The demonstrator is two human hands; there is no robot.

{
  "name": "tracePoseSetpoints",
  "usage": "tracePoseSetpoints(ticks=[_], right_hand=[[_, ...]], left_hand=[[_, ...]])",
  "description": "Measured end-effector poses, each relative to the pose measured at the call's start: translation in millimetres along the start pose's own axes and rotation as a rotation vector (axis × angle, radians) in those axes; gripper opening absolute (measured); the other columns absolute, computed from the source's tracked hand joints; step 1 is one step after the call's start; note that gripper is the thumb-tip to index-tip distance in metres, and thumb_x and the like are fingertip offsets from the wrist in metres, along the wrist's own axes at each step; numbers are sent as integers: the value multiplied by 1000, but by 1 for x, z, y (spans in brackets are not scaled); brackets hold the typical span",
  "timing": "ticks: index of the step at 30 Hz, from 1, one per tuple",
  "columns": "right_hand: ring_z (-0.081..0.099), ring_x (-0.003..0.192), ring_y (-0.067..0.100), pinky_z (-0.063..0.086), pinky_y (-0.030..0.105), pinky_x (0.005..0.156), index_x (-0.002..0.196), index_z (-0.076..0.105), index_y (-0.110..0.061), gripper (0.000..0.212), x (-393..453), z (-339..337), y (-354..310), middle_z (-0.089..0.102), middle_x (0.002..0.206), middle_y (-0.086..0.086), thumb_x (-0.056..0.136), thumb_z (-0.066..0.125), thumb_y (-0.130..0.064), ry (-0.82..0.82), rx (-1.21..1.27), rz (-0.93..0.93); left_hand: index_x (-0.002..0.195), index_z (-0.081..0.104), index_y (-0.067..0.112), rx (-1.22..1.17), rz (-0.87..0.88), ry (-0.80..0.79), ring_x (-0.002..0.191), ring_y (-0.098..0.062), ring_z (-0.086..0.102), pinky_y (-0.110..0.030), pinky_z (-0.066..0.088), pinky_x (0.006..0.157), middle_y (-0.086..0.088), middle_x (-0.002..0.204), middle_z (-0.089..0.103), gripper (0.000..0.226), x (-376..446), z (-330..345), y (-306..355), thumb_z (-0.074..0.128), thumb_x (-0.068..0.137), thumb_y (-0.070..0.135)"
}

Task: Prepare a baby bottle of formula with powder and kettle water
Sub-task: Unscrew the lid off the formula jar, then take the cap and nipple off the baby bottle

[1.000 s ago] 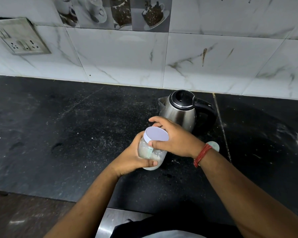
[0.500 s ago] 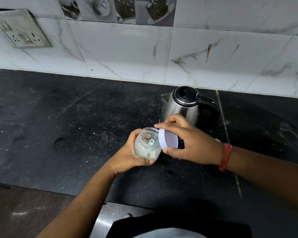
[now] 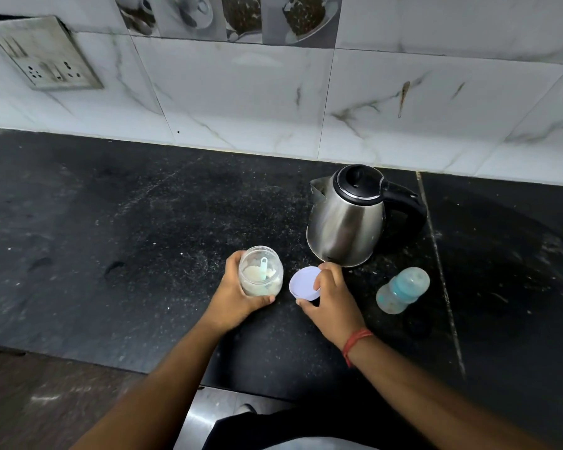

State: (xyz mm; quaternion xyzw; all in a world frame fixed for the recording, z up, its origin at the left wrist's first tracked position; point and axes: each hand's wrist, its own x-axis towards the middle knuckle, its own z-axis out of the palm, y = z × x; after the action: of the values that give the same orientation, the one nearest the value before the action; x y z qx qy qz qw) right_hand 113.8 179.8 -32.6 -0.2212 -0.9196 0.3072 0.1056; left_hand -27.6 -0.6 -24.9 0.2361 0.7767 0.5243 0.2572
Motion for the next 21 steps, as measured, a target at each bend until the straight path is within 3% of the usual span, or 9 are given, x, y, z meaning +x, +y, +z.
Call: tracePoseSetpoints(ticks=[4,8,11,15,21], right_hand=[[56,117,32,47,35,103,103,57,-5,50,-2,12,8,49,129,11,70,90,-23,-2,-63,45],[51,127,32,45,39,109,122,55,-5,67,-6,6,7,45,139,13,71,90,-31,-2,-75,56],[50,128,30,46,42,108,125,54,-7,67,-7,-8,-2,45,140,10,72,88,-29,63,-39,23],[52,122,22,40,27,107,122,56,-8,58,-8,-32,-21,48,135,6,75,86,-24,159,-1,-44],[53,118,17,34,16,103,113,62,-12,38,-7,-84,-34,55,128,2,82,81,-22,313,-11,-95]], left_hand=[[131,29,50,51,3,-15,124,16,48,0,34,98,20,137,49,98,0,-2,-3,93,70,7],[150,22,34,29,17,-54,132,17,41,-2,30,106,19,148,41,109,-4,-5,-3,93,72,9],[154,17,38,-2,26,-29,140,18,32,-7,25,113,29,154,30,115,-9,-11,1,94,69,30],[161,16,37,21,115,47,154,5,15,-29,16,126,25,167,18,109,-12,-17,22,79,74,57],[162,20,25,246,443,34,159,-11,10,-49,14,129,14,171,17,92,-2,-4,78,68,88,50]])
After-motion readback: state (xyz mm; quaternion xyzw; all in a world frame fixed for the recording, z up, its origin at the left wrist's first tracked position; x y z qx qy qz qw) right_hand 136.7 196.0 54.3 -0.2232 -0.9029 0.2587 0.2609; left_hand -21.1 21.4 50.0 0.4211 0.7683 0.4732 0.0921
